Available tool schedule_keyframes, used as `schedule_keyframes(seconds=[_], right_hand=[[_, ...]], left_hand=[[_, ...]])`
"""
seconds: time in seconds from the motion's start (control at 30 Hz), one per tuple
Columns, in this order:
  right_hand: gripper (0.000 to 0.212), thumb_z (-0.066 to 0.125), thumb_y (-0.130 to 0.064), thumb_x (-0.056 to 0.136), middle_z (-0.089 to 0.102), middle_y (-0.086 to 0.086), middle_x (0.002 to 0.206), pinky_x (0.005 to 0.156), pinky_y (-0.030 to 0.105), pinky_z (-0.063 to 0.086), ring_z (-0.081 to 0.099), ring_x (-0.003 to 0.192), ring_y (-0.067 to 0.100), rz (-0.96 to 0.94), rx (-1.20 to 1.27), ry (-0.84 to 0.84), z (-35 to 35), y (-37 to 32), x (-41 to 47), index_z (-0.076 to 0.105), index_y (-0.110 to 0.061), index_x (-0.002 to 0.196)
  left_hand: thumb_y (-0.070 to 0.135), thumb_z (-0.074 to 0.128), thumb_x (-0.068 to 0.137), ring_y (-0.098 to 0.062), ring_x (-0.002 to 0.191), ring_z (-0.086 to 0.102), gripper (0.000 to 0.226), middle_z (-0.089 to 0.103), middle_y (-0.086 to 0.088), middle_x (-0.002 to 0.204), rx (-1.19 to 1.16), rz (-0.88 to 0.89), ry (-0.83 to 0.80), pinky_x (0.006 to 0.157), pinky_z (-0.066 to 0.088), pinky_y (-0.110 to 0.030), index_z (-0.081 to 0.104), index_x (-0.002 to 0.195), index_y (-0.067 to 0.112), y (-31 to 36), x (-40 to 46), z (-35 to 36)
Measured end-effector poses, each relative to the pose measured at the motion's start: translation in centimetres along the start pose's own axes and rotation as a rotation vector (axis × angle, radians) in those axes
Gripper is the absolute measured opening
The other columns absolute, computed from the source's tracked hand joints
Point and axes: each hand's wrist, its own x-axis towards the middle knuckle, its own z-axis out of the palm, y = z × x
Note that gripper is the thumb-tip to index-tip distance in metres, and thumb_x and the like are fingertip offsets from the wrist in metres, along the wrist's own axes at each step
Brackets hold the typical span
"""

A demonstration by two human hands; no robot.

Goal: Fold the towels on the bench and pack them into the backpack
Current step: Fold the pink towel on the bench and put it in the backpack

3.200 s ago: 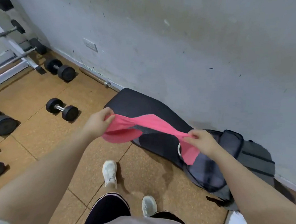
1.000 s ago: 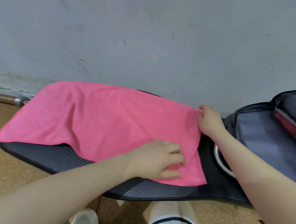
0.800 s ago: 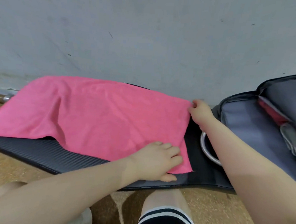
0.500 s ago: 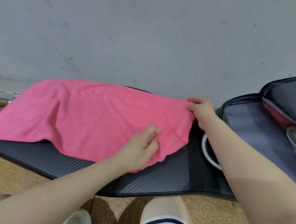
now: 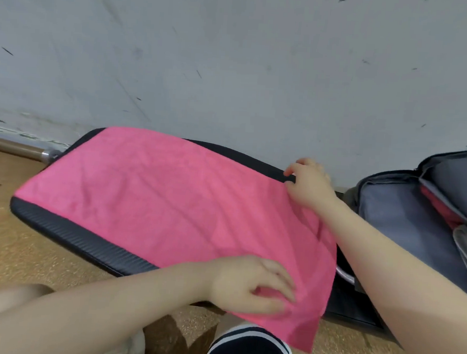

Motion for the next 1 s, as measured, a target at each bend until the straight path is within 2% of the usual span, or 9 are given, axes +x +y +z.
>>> schedule_keyframes(seconds=[0.13, 0.27, 0.37, 0.43, 0.6, 0.7, 0.8, 0.9, 1.0], right_hand=[[0.026, 0.050, -0.012, 0.086, 0.045, 0.011, 0.129, 0.104, 0.037, 0.036, 0.044, 0.121, 0.028, -0.300, 0.174, -0.107, 0.9, -7.7, 1.5, 0.062, -0.012, 0.109], [0.025, 0.051, -0.013, 0.088, 0.046, 0.014, 0.128, 0.103, 0.032, 0.036, 0.047, 0.119, 0.029, -0.525, 0.156, -0.175, 1.6, -17.0, 3.4, 0.062, -0.009, 0.110], [0.031, 0.043, -0.001, 0.089, 0.056, 0.018, 0.123, 0.095, 0.029, 0.038, 0.053, 0.115, 0.030, -0.595, 0.139, -0.214, 2.6, -23.0, 4.4, 0.061, -0.003, 0.114], [0.036, 0.040, 0.005, 0.088, 0.058, 0.018, 0.124, 0.096, 0.034, 0.041, 0.054, 0.114, 0.030, -0.616, 0.125, -0.260, 3.6, -25.9, 5.0, 0.058, -0.002, 0.118], [0.031, 0.042, -0.006, 0.095, 0.056, 0.015, 0.128, 0.098, 0.033, 0.038, 0.051, 0.117, 0.029, -0.687, 0.105, -0.289, 6.0, -31.1, 7.4, 0.054, -0.004, 0.123], [0.027, 0.047, -0.016, 0.094, 0.062, 0.013, 0.119, 0.093, 0.034, 0.041, 0.055, 0.110, 0.028, -0.757, 0.086, -0.316, 7.5, -33.6, 8.1, 0.060, -0.005, 0.115], [0.028, 0.049, -0.011, 0.090, 0.059, 0.011, 0.120, 0.095, 0.033, 0.040, 0.053, 0.112, 0.026, -0.866, 0.074, -0.345, 9.4, -35.5, 8.7, 0.059, -0.009, 0.117], [0.044, 0.052, -0.004, 0.085, 0.055, 0.006, 0.130, 0.101, 0.034, 0.038, 0.048, 0.121, 0.022, -1.006, 0.075, -0.410, 10.2, -37.0, 9.0, 0.052, -0.013, 0.127], [0.043, 0.056, 0.000, 0.077, 0.064, 0.005, 0.117, 0.092, 0.032, 0.043, 0.056, 0.108, 0.020, -1.092, 0.066, -0.519, 9.4, -38.5, 9.3, 0.060, -0.012, 0.119]], left_hand=[[0.024, 0.046, 0.090, -0.018, 0.098, 0.058, 0.032, 0.063, -0.006, 0.111, 0.117, -0.260, 0.336, 0.089, 0.042, -0.024, 0.062, 0.115, 0.010, -3.3, -5.7, -4.4], [0.014, 0.048, 0.093, -0.021, 0.095, 0.060, 0.023, 0.066, -0.007, 0.106, 0.224, -0.681, 0.670, 0.073, 0.036, -0.019, 0.063, 0.110, 0.010, -7.3, -13.9, -8.7], [0.014, 0.046, 0.093, -0.024, 0.097, 0.061, 0.024, 0.067, -0.007, 0.106, 0.268, -0.928, 0.839, 0.077, 0.042, -0.026, 0.062, 0.110, 0.011, -9.9, -19.7, -10.8], [0.015, 0.044, 0.093, -0.026, 0.099, 0.060, 0.025, 0.066, -0.009, 0.109, 0.276, -1.043, 0.909, 0.082, 0.048, -0.034, 0.060, 0.112, 0.012, -11.5, -22.7, -11.7], [0.027, 0.044, 0.094, -0.031, 0.107, 0.052, 0.029, 0.054, -0.011, 0.117, 0.307, -1.217, 0.869, 0.089, 0.045, -0.041, 0.056, 0.115, 0.011, -15.0, -25.4, -13.4], [0.036, 0.044, 0.093, -0.033, 0.107, 0.050, 0.035, 0.051, -0.013, 0.116, 0.321, -1.305, 0.852, 0.087, 0.044, -0.043, 0.053, 0.112, 0.008, -16.6, -24.6, -14.2], [0.041, 0.051, 0.090, -0.035, 0.108, 0.052, 0.042, 0.055, -0.015, 0.115, 0.308, -1.404, 0.826, 0.084, 0.043, -0.041, 0.049, 0.112, 0.006, -17.8, -23.8, -15.0], [0.038, 0.049, 0.091, -0.035, 0.104, 0.051, 0.034, 0.060, -0.014, 0.108, 0.264, -1.355, 0.738, 0.085, 0.044, -0.041, 0.054, 0.102, 0.006, -18.8, -23.8, -16.1], [0.033, 0.050, 0.091, -0.033, 0.099, 0.050, 0.026, 0.055, -0.011, 0.098, 0.226, -1.189, 0.730, 0.081, 0.042, -0.036, 0.045, 0.075, 0.012, -18.6, -24.1, -17.2]])
